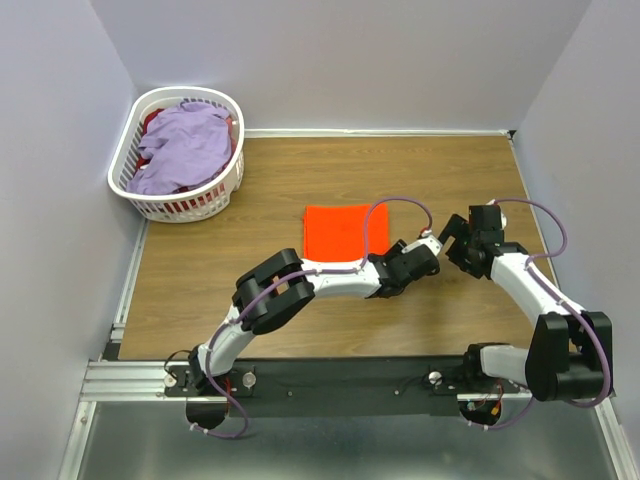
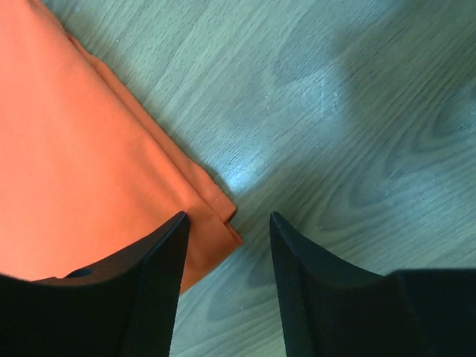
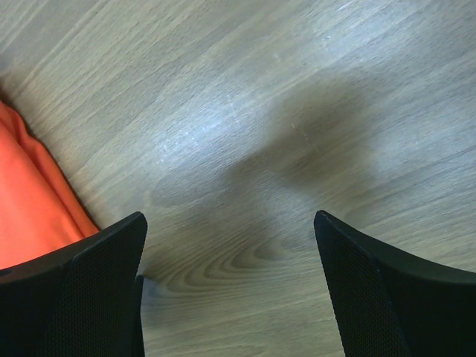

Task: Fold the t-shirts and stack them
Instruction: Neatly place the folded tshirt to the corner

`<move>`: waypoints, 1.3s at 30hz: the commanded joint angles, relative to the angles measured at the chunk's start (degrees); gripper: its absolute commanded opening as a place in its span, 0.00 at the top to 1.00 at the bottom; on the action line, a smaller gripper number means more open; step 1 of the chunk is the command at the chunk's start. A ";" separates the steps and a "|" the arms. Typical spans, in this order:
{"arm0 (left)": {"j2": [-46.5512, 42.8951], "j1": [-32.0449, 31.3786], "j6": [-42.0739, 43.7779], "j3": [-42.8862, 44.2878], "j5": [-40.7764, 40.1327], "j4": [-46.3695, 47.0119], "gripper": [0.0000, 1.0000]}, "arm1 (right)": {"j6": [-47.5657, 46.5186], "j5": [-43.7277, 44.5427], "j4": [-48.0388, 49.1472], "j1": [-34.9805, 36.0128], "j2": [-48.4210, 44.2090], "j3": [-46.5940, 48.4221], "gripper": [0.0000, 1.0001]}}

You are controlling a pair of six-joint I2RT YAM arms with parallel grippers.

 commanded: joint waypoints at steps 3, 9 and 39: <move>1.53 0.25 -0.91 -0.39 -3.63 -3.23 0.56 | -2.38 -8.34 3.32 -0.35 0.10 0.24 0.00; -1.54 0.86 -2.05 -3.29 -4.86 -2.10 1.00 | -1.85 -21.53 12.44 -0.35 4.93 -0.73 0.04; -12.54 3.06 -4.16 -6.03 0.50 1.25 1.00 | 24.08 -49.87 57.56 10.99 39.92 -0.99 0.76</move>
